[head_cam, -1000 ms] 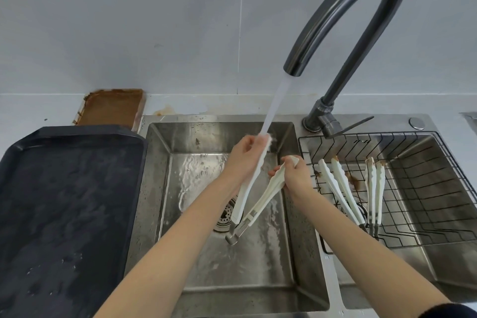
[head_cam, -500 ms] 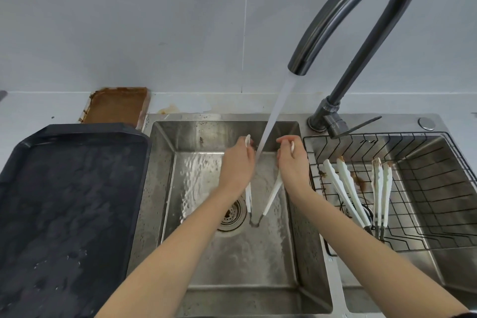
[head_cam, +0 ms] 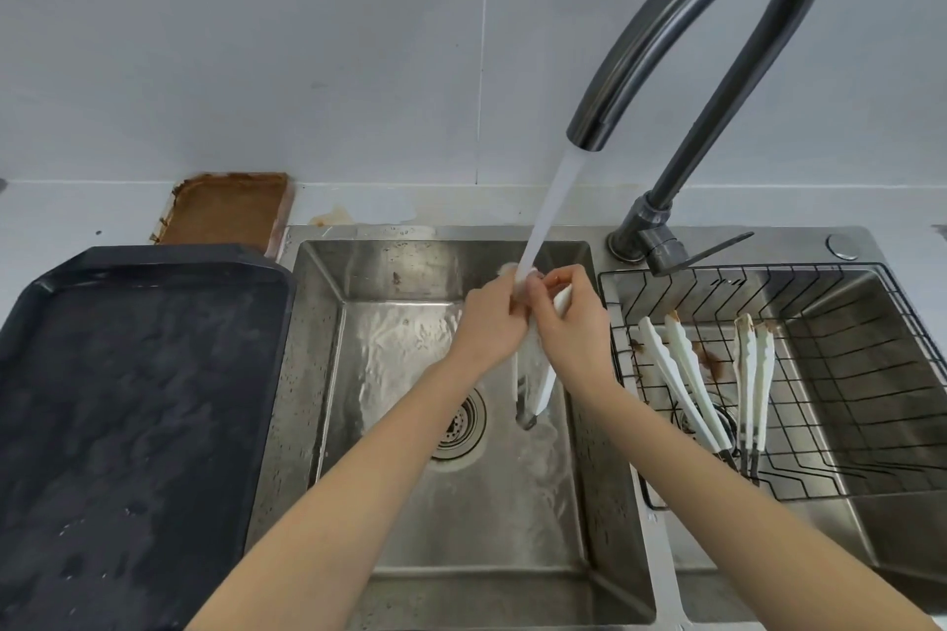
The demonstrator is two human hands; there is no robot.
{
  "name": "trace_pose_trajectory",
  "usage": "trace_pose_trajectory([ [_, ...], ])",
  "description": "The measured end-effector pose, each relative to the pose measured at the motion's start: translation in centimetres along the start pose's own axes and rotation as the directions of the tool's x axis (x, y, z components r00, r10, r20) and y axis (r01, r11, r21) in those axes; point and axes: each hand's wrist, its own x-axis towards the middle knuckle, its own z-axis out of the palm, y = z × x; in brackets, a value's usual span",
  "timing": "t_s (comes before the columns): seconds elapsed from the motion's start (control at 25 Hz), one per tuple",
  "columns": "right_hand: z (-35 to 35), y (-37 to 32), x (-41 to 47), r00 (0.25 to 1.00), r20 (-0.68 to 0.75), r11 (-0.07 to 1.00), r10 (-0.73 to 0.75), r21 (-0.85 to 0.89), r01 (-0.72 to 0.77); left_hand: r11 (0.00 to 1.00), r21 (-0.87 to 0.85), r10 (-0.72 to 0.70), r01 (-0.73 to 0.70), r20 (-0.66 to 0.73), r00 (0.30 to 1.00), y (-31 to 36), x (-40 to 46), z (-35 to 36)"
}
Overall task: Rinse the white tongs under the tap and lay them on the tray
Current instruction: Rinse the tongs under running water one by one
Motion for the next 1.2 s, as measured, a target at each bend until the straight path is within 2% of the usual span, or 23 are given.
trace_pose_trajectory([
  [0.08, 0.0, 0.2, -0.1, 1.000, 0.007, 1.000, 0.008, 0.011, -0.008, 0.996, 0.093, -0.005, 0.008, -0.027, 1.000, -0.2, 0.2, 0.3],
  [0.16, 0.2, -0.1, -0.1, 1.000, 0.024, 1.000, 0.017, 0.018, -0.018, 0.994, 0.110, -0.001, 0.007, -0.054, 0.999, -0.4, 0.1, 0.3],
  [0.32, 0.1, -0.8, -0.1, 0.992, 0.126, 1.000, -0.013, 0.008, 0.013, 1.000, -0.027, -0.008, 0.007, -0.038, 0.999, -0.7, -0.4, -0.7],
  [0.48, 0.0, -1.7, 0.7, 0.968, 0.251, 0.995, 0.021, 0.093, -0.046, 0.935, -0.282, -0.230, 0.213, -0.031, 0.973, -3.2, -0.6, -3.0],
  [0.6, 0.7, -1.6, 1.4, 0.961, 0.276, 0.998, 0.007, -0.063, 0.010, 0.904, -0.348, -0.299, 0.248, -0.101, 0.949, -5.0, -1.2, -4.7],
  [0.72, 1.6, -1.9, 0.9, 0.968, 0.251, 1.000, -0.020, 0.002, 0.020, 0.888, -0.394, -0.322, 0.237, -0.165, 0.932, -6.1, -1.4, -5.3],
  [0.84, 2.3, -2.1, 1.4, 0.977, 0.204, 0.998, 0.055, 0.022, -0.061, 0.881, -0.405, -0.323, 0.245, -0.137, 0.936, -6.7, -1.6, -5.2],
  [0.92, 2.4, -2.4, 2.3, 0.958, 0.231, 0.985, 0.171, -0.006, -0.174, 0.853, -0.447, -0.347, 0.268, -0.102, 0.932, -6.7, -2.0, -4.9],
  [1.0, 2.2, -2.7, 2.7, 0.914, 0.294, 0.951, 0.278, 0.052, -0.306, 0.808, -0.507, -0.381, 0.301, -0.060, 0.923, -6.7, -2.2, -4.6],
  [1.04, 1.8, -2.9, 2.5, 0.895, 0.344, 0.937, 0.284, 0.098, -0.336, 0.787, -0.526, -0.400, 0.323, -0.036, 0.916, -6.7, -2.2, -4.5],
  [1.12, 1.1, -3.1, 1.8, 0.880, 0.433, 0.944, 0.193, 0.162, -0.287, 0.749, -0.548, -0.444, 0.372, 0.000, 0.896, -6.7, -2.1, -4.3],
  [1.2, 0.3, -2.7, 1.5, 0.877, 0.463, 0.975, 0.125, 0.109, -0.196, 0.740, -0.550, -0.463, 0.387, 0.001, 0.887, -6.5, -2.0, -4.1],
])
